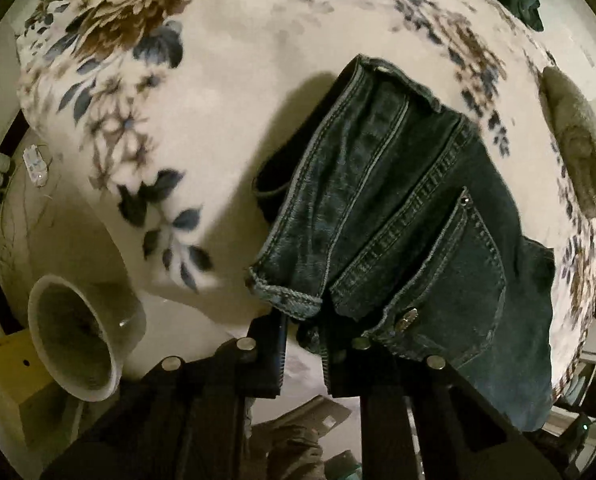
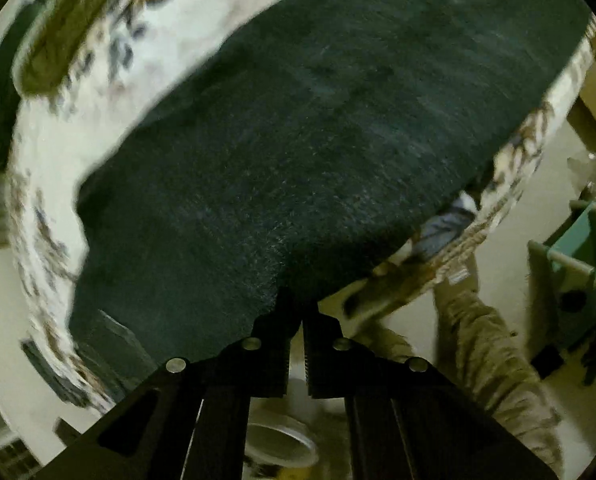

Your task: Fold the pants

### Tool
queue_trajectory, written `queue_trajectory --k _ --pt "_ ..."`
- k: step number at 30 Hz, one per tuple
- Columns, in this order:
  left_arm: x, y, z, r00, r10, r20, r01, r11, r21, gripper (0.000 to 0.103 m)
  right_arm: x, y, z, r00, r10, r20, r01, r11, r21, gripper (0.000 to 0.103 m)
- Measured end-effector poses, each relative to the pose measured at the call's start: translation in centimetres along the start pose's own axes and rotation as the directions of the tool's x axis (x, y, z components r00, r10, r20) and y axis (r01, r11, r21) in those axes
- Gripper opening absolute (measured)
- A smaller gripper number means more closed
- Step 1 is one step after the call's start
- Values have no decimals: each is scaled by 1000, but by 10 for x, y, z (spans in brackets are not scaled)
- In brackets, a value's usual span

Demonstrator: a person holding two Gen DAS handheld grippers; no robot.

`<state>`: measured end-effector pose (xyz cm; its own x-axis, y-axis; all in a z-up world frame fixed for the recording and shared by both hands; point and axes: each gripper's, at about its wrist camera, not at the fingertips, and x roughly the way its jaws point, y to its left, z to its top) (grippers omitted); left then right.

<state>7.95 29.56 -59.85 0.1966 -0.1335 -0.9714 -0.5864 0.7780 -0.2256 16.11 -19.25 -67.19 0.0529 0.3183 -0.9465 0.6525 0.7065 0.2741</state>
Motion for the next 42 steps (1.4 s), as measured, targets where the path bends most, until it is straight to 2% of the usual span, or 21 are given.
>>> queue_trajectory --k 1,3,5,7,9,12,13,16,18,21,22,23,24,25,27,29,34,38,40,42 --pt "1 -4 0 1000 4 -7 -4 1000 8 15 4 1 3 1000 -13 -22 13 1000 -8 8" --pt "0 -5 8 999 13 -29 -13 1000 21 18 7 7 11 996 -51 -79 50 998 -25 20" --pt "-9 -17 10 999 21 -43 -19 999 50 19 -4 19 16 993 -63 -102 57 996 -61 44" --pt "-20 -25 7 998 47 -37 -43 994 98 29 -24 43 20 996 -33 -87 21 992 -127 54" --pt "-32 -32 7 998 64 -7 -62 989 131 40 -40 77 28 996 27 -87 -44 978 -204 54" --pt "-44 -36 12 995 88 40 -92 987 132 64 -42 141 51 992 77 -98 -105 938 -330 58" --pt "-47 -36 15 994 96 51 -102 987 124 67 -37 161 60 991 82 -103 -114 923 -367 59" --pt "-46 -30 24 991 102 81 -110 989 96 67 -5 216 87 990 32 -138 -93 883 -460 59" --pt "-44 -34 38 991 103 86 -111 990 85 67 24 245 95 986 -48 -163 -43 857 -514 59" --pt "-35 -34 49 988 120 102 -130 987 96 67 54 267 98 970 -164 -179 25 801 -598 58" --pt "-30 -36 52 987 123 104 -134 986 102 67 59 271 95 969 -194 -157 54 777 -627 40" --pt "-25 -37 57 986 128 108 -140 984 112 67 59 275 92 970 -206 -128 73 752 -655 18" --pt "-23 -38 60 985 133 110 -146 982 119 67 56 278 91 974 -208 -88 95 731 -676 14" --pt "-21 -38 64 985 133 111 -146 981 125 67 49 280 93 980 -193 -47 113 735 -669 9" --pt "-15 -37 69 985 135 104 -149 978 145 67 39 278 99 987 -158 -17 110 761 -640 8" --pt "-6 -36 72 987 138 86 -150 975 163 67 40 274 104 989 -145 -28 98 784 -613 8" --pt "11 -34 82 991 120 54 -128 976 173 67 47 276 98 980 -200 -16 141 742 -656 9" --pt "21 -40 89 995 94 46 -101 976 193 67 50 281 103 972 -219 -84 119 768 -630 22" --pt "25 -45 92 996 79 45 -87 976 201 67 52 284 104 970 -228 -88 122 764 -633 22" --pt "28 -47 93 997 67 44 -74 975 208 60 53 285 102 968 -244 -63 144 739 -658 20"
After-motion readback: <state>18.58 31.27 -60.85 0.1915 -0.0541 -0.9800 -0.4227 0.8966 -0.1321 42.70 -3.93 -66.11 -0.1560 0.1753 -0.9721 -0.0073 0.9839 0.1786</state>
